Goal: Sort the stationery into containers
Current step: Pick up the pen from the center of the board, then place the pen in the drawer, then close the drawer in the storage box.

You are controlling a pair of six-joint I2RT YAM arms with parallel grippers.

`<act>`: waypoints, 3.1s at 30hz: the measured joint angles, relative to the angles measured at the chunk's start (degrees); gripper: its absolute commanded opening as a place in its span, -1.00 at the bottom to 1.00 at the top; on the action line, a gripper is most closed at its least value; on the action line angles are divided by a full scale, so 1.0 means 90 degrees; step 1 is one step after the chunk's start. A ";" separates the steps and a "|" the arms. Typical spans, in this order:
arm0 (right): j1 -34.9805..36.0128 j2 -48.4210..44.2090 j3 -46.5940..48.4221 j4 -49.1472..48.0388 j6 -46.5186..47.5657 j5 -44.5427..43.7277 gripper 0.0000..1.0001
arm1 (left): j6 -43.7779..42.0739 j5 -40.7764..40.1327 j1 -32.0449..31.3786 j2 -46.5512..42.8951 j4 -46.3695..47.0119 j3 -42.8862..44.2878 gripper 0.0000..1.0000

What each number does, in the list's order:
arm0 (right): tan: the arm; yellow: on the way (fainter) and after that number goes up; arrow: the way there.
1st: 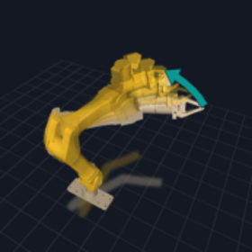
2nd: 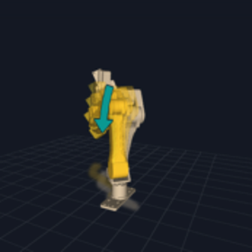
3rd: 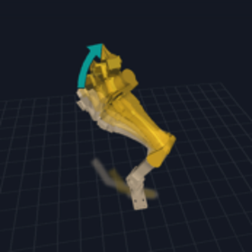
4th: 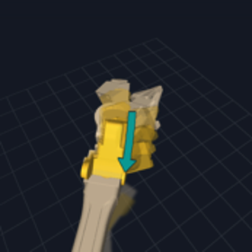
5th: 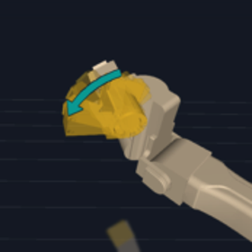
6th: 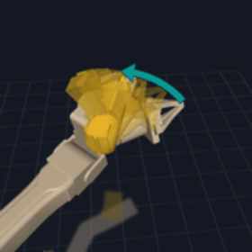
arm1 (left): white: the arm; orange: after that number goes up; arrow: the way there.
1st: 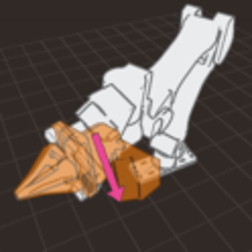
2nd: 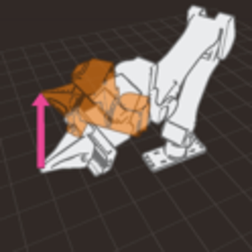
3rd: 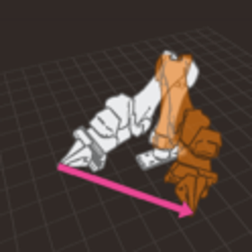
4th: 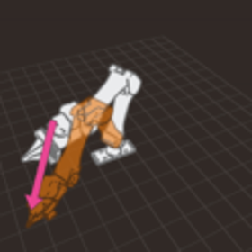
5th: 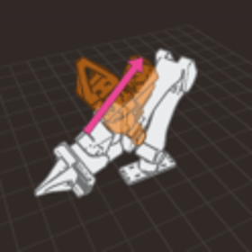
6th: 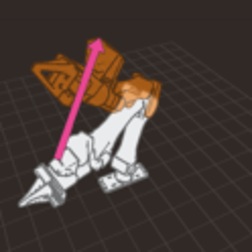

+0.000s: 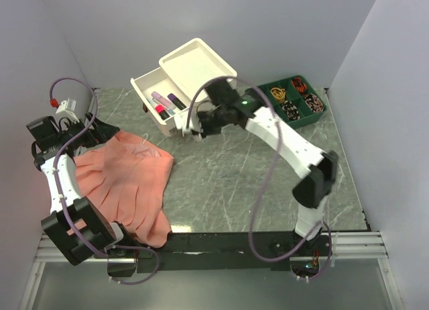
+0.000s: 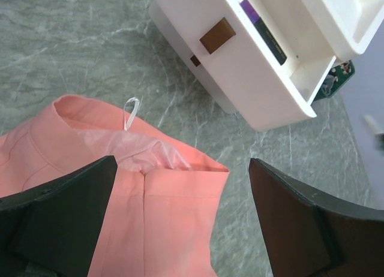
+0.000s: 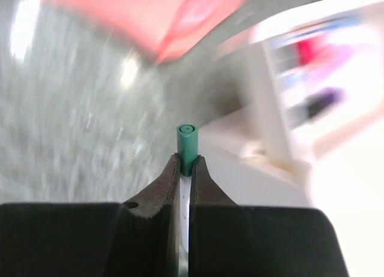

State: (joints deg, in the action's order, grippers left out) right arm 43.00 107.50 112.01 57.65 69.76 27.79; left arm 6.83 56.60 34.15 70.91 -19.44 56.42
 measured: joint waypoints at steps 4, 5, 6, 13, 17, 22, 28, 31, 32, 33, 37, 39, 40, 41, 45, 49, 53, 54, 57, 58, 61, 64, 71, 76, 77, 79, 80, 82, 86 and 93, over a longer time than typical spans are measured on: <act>-0.0002 -0.0733 0.0163 -0.1481 -0.2144 0.0255 -1.00 | 0.0219 0.0097 0.0000 -0.0056 0.0233 -0.0049 0.99; 0.0002 -0.0702 0.0304 -0.1807 -0.2659 0.0265 -1.00 | 0.0282 0.0131 0.0000 -0.0073 0.0299 -0.0073 0.99; 0.0015 -0.0605 0.0459 -0.2098 -0.3111 0.0253 -1.00 | 0.0325 0.0143 0.0000 -0.0083 0.0321 -0.0085 0.99; 0.0024 0.0590 0.0899 -0.4153 -0.5710 0.0051 -1.00 | 0.0527 0.0223 -0.0017 -0.0197 0.0384 -0.0107 0.99; 0.0049 0.1530 0.1656 -0.4515 -0.6220 -0.0136 -1.00 | 0.0563 0.0240 -0.0083 -0.0316 0.0367 -0.0233 0.99; 0.0070 0.2042 0.2035 -0.5027 -0.6441 -0.0410 -1.00 | 0.0624 0.0287 -0.0177 -0.0316 0.0240 -0.0304 0.99; 0.0070 0.2038 0.1885 -0.5552 -0.6489 -0.0721 0.22 | 0.0804 0.0347 -0.0279 -0.0316 0.0282 -0.0328 0.99; 0.0070 0.2025 0.1741 -0.5690 -0.6499 -0.0971 0.33 | 0.0998 0.0389 -0.0461 -0.0308 0.0478 -0.0449 0.99; 0.0068 0.1999 0.1610 -0.5802 -0.6509 -0.1064 0.33 | 0.1056 0.0393 -0.0563 -0.0294 0.0566 -0.0500 0.99; 0.0061 0.1974 0.1523 -0.5846 -0.6516 -0.1134 0.28 | 0.1107 0.0406 -0.0644 -0.0262 0.0624 -0.0522 0.99; -0.0022 0.1950 0.1350 -0.6091 -0.6526 -0.1537 -0.21 | 0.1447 0.0488 -0.0947 0.0158 0.1158 -0.0517 0.82; -0.0109 0.1914 0.1331 -0.6268 -0.6477 -0.1865 -0.51 | 0.1603 0.0503 -0.1022 0.0469 0.1411 -0.0491 0.58; -0.0182 0.1865 0.1275 -0.6402 -0.6450 -0.2025 -0.64 | 0.1683 0.0515 -0.1069 0.0668 0.1508 -0.0437 0.44; -0.0245 0.1817 0.1239 -0.6475 -0.6416 -0.2142 -0.76 | 0.1749 0.0510 -0.1117 0.0869 0.1630 -0.0362 0.06; -0.0573 0.1690 0.1173 -0.6849 -0.6176 -0.2625 -1.00 | 0.2086 0.0597 -0.1396 0.1564 0.2057 0.0000 -0.98; -0.0828 0.1705 0.1183 -0.6917 -0.5977 -0.2885 -1.00 | 0.2322 0.0738 -0.1741 0.2057 0.2409 0.0367 -0.99; -0.0877 0.1853 0.1423 -0.6647 -0.5931 -0.2980 -1.00 | 0.2523 0.0845 -0.1936 0.2426 0.2659 0.0670 -0.98; -0.0877 0.1911 0.1498 -0.6601 -0.5931 -0.2987 -1.00 | 0.2584 0.0874 -0.1957 0.2528 0.2747 0.0736 -0.99; -0.0877 0.2018 0.1557 -0.6530 -0.5933 -0.2992 -1.00 | 0.2713 0.0913 -0.2013 0.2793 0.2868 0.0918 -0.99; -0.0877 0.2064 0.1559 -0.6506 -0.5935 -0.2987 -1.00 | 0.2727 0.0920 -0.2030 0.2890 0.2878 0.0991 -0.98; -0.0877 0.2188 0.1559 -0.6326 -0.5940 -0.2956 -1.00 | 0.2764 0.0945 -0.2108 0.3123 0.2895 0.1175 -0.99; -0.0877 0.2305 0.1583 -0.6069 -0.5982 -0.2839 -1.00 | 0.2839 0.0969 -0.2249 0.3293 0.2900 0.1343 -0.99; -0.0852 0.2477 0.1605 -0.5736 -0.6132 -0.2443 -1.00 | 0.2987 0.1156 -0.2463 0.3568 0.2895 0.1637 -0.98; -0.0845 0.2514 0.1608 -0.5734 -0.6176 -0.2288 -1.00 | 0.3055 0.1287 -0.2606 0.3733 0.2868 0.1841 -0.99; -0.0840 0.2516 0.1608 -0.5734 -0.6181 -0.2273 -1.00 | 0.3045 0.1282 -0.2611 0.3762 0.2817 0.1899 -0.99; -0.0826 0.2523 0.1610 -0.5739 -0.6205 -0.2220 -1.00 | 0.2892 0.1241 -0.2616 0.3791 0.2582 0.2052 -0.99; -0.0814 0.2528 0.1610 -0.5739 -0.6215 -0.2198 -1.00 | 0.2730 0.1190 -0.2616 0.3793 0.2339 0.2166 -0.99; -0.0782 0.2528 0.1610 -0.5739 -0.6237 -0.2169 -1.00 | 0.2348 0.1037 -0.2620 0.3796 0.1933 0.2375 -0.99; -0.0736 0.2535 0.1627 -0.5739 -0.6268 -0.2157 -1.00 | 0.1761 0.0736 -0.2618 0.3786 0.1384 0.2642 -0.99; -0.0733 0.2535 0.1627 -0.5736 -0.6275 -0.2149 -1.00 | 0.1379 0.0282 -0.2608 0.3774 0.1146 0.2650 -0.99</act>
State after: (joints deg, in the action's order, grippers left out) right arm 36.40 130.32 126.65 6.02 13.28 8.45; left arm 19.25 59.13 10.68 104.88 -9.13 80.27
